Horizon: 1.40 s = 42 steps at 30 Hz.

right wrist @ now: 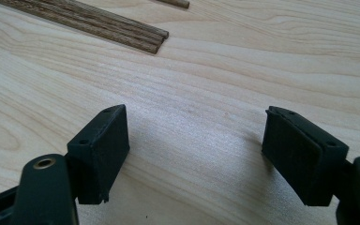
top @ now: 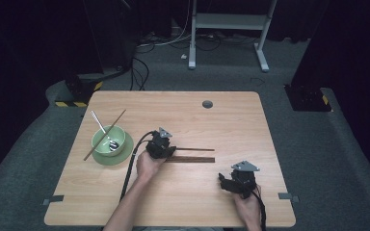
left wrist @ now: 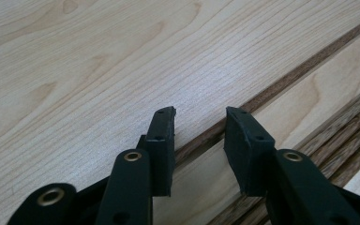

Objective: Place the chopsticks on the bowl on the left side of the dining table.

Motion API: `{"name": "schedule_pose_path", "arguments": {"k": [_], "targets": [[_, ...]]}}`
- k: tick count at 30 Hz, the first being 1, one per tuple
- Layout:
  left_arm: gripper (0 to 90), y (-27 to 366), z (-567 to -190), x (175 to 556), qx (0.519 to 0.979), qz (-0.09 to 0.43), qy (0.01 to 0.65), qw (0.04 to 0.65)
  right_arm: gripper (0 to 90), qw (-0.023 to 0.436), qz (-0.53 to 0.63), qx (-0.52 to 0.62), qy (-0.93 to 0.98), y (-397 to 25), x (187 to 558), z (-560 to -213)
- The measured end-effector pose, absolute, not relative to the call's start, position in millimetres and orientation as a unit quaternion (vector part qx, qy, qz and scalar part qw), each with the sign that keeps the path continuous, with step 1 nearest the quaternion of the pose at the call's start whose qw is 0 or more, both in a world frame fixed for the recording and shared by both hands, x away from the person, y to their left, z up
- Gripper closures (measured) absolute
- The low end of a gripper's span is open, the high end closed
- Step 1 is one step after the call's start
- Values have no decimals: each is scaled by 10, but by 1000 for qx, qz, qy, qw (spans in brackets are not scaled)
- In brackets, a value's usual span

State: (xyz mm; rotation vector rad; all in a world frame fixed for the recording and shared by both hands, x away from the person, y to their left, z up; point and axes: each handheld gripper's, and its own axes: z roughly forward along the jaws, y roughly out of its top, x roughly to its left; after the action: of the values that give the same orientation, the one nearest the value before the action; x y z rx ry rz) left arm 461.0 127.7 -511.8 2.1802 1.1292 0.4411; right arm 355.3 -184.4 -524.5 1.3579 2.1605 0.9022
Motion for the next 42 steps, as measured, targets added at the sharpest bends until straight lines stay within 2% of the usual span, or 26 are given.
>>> {"name": "schedule_pose_path", "arguments": {"k": [20,42], "targets": [[727,1409,-5111,4645,824,168,441,314,225,216,325,489,780,-1845,3553,-5245],[761,1629,-5112,4667,816,174,457,309,226,216,325,490,779,-1844,3552,-5245]]}}
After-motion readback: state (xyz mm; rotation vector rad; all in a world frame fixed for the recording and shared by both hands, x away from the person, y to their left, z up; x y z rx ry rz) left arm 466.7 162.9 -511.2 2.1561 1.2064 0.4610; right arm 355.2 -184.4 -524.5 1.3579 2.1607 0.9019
